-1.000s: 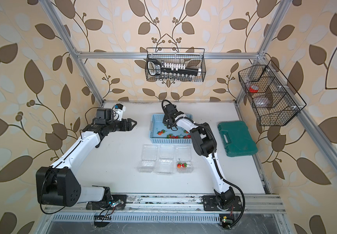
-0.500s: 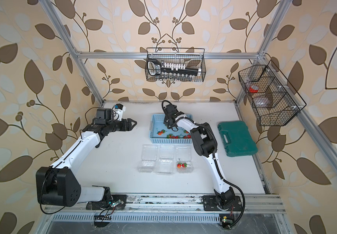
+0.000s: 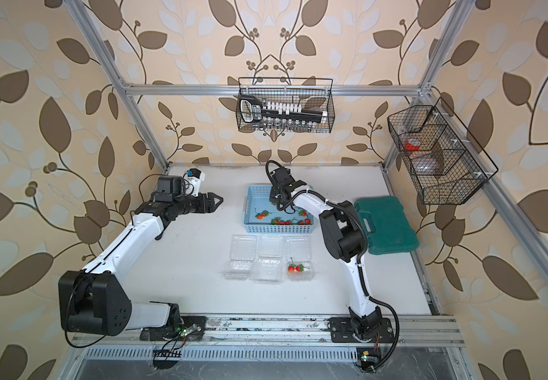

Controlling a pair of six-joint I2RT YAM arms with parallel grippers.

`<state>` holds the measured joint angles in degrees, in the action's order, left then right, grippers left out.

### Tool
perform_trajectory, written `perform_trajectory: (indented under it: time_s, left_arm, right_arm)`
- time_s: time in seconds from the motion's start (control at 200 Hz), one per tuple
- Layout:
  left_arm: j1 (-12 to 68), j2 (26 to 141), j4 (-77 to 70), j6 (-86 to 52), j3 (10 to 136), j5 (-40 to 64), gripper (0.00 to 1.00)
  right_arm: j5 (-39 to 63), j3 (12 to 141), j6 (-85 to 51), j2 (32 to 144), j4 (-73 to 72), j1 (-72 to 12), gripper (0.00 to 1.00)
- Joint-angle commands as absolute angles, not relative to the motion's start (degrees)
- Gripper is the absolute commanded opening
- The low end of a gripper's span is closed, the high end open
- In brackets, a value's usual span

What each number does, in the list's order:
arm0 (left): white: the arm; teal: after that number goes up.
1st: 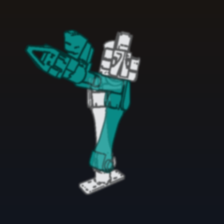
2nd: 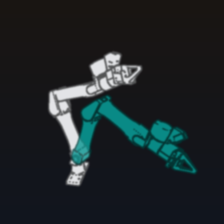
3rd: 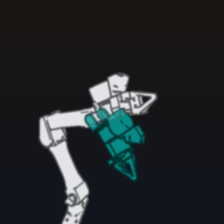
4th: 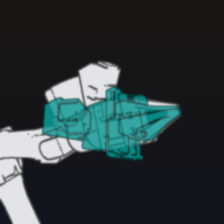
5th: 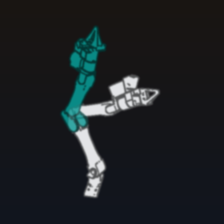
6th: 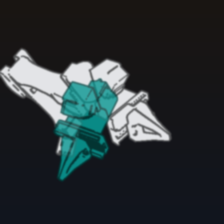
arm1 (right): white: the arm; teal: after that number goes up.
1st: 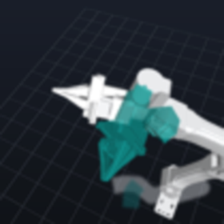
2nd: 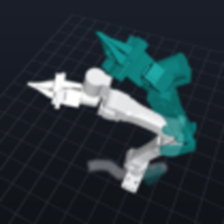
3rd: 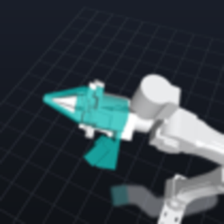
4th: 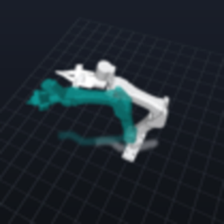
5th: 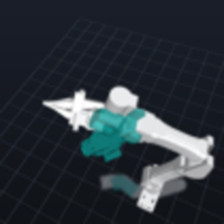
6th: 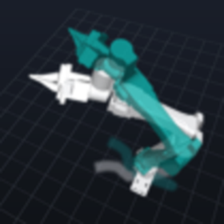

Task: Pack strawberries into containers
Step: Pick up the strawberry from the basket, then place the strawberry in the packing box.

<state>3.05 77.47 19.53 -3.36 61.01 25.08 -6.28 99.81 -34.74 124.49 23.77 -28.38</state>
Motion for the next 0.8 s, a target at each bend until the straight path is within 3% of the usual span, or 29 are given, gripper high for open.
perform_trajectory:
  time_s: [0.0, 0.295, 0.53, 0.795]
  left_arm:
    - [3.4, 76.8, 19.5, -3.1, 63.0, 25.4, 0.76]
    - [3.3, 76.0, 19.6, -3.1, 63.0, 25.2, 0.76]
    - [3.4, 76.1, 19.6, -3.4, 63.3, 25.6, 0.76]
    - [3.6, 75.3, 19.5, -3.7, 62.9, 26.1, 0.76]
  right_arm:
    - [-4.2, 96.3, -31.4, 119.0, 23.9, -28.8, 0.15]
    - [-5.1, 71.3, -28.7, 94.4, 28.1, -33.2, 0.15]
    - [-9.0, 55.7, -34.6, 75.4, 38.5, -38.3, 0.17]
    - [-9.0, 46.0, -38.2, 67.5, 42.9, -39.5, 0.19]
